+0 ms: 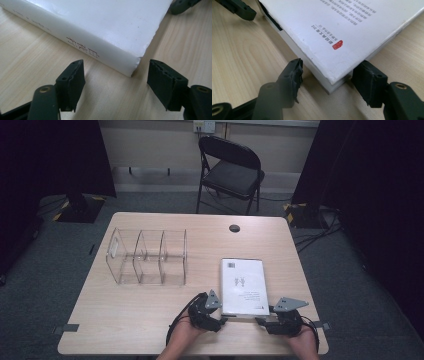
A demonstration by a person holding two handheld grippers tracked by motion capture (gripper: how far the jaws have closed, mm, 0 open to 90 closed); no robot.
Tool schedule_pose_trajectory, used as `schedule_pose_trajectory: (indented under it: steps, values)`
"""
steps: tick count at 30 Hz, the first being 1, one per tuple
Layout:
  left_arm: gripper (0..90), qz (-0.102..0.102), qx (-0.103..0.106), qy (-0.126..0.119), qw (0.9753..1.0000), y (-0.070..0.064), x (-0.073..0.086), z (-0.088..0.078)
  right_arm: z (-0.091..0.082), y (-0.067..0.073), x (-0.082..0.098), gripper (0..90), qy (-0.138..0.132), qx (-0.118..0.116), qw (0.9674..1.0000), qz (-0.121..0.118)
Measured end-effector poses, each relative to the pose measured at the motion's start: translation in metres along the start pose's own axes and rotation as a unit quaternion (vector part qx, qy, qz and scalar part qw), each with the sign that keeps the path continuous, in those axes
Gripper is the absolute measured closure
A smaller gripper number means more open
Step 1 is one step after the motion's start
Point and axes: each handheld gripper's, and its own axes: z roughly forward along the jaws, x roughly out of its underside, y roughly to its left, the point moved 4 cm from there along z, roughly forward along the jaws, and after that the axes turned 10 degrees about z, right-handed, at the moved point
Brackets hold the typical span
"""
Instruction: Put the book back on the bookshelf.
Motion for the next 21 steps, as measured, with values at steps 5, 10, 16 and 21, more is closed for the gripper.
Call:
schedule_pose_trajectory:
  steps: [5, 10, 16, 21]
  values:
    - [32.6, -0.021, -0.006, -0.003, 0.9998, 0.0045, 0.0019, 0.0024, -0.0007, -0.0020, -0.0019, 46.6, -0.003, 0.003, 0.9997, 0.025]
    - [39.0, -0.015, 0.000, -0.004, 0.9999, 0.0038, -0.0009, 0.0036, -0.0003, -0.0020, -0.0024, 49.3, 0.002, 0.016, 0.9996, 0.022]
    - [43.2, -0.017, 0.000, -0.013, 0.9998, 0.0040, -0.0035, 0.0071, 0.0006, -0.0014, -0.0015, 49.7, 0.002, 0.020, 0.9996, 0.018]
    - [44.4, -0.009, 0.007, -0.007, 0.9999, 0.0068, -0.0031, 0.0058, 0.0011, -0.0009, -0.0027, 50.4, 0.005, 0.021, 0.9997, 0.014]
